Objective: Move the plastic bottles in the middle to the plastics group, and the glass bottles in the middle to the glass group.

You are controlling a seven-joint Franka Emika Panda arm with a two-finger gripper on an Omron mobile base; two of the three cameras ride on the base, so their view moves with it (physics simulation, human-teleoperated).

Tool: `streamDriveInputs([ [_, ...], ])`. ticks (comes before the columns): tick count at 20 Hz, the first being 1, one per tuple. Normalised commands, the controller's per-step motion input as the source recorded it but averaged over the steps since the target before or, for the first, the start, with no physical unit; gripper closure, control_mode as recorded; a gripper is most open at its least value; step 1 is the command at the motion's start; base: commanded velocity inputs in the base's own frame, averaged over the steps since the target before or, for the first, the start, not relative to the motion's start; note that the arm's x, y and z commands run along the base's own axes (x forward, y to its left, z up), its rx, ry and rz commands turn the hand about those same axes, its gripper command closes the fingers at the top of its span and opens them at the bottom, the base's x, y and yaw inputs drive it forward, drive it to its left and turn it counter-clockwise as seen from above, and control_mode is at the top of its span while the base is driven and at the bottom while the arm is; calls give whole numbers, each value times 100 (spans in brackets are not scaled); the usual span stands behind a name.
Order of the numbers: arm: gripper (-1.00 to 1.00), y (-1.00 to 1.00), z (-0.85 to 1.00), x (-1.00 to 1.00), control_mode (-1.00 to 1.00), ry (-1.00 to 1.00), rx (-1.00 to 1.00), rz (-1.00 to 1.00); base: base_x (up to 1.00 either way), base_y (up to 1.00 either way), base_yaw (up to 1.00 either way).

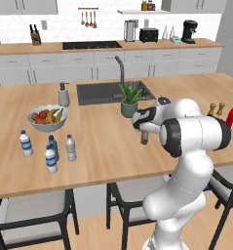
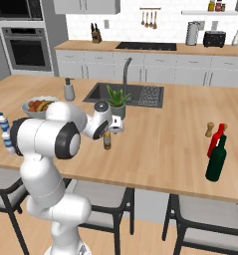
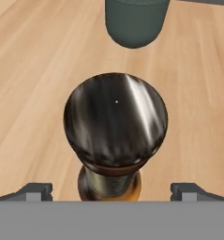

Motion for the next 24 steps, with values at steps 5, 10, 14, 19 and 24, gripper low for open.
streamDriveInputs([
  [5, -100, 0, -9, 6, -100, 0, 0, 0, 0, 0, 0],
  [10, -100, 0, -5, 9, -100, 0, 0, 0, 0, 0, 0],
  [14, 100, 0, 0, 0, -100, 0, 0, 0, 0, 0, 0],
  [19, 100, 0, 0, 0, -100, 0, 0, 0, 0, 0, 0],
  [24, 100, -1, 0, -1, -100, 0, 0, 0, 0, 0, 0],
])
